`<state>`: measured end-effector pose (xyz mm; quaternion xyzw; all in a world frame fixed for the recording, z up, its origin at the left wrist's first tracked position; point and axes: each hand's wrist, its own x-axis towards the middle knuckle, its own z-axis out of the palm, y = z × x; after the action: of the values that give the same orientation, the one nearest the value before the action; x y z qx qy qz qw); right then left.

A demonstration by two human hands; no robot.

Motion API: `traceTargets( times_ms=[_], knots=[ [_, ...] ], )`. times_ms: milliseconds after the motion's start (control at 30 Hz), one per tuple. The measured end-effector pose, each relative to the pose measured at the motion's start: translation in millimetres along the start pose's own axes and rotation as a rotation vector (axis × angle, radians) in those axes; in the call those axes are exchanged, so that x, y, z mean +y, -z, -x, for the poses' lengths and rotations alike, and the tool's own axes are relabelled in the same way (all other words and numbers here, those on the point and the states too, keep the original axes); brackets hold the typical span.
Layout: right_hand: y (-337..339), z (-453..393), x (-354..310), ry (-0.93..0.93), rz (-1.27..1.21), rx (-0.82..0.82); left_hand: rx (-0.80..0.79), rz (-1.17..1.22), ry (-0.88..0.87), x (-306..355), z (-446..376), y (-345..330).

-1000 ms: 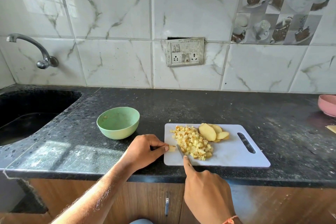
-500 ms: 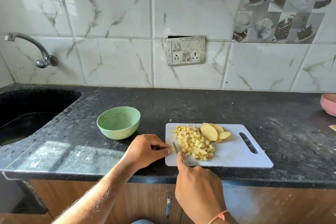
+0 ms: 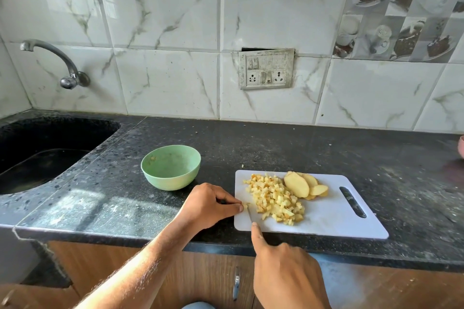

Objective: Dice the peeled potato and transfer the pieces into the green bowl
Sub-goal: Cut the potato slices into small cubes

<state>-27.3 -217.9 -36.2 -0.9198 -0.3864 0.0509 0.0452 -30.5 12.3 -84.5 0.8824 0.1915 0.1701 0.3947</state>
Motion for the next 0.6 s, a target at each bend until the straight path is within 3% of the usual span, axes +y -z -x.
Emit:
traceTargets(
  times_ms=[333, 600],
  knots=[
    [1, 4, 14, -0.064, 0.028, 0.067, -0.021, 0.028, 0.037, 4, 5, 7],
    [-2, 0, 0, -0.003, 0.032, 0.155, -0.035, 0.015, 0.009, 2, 3, 8]
  ],
)
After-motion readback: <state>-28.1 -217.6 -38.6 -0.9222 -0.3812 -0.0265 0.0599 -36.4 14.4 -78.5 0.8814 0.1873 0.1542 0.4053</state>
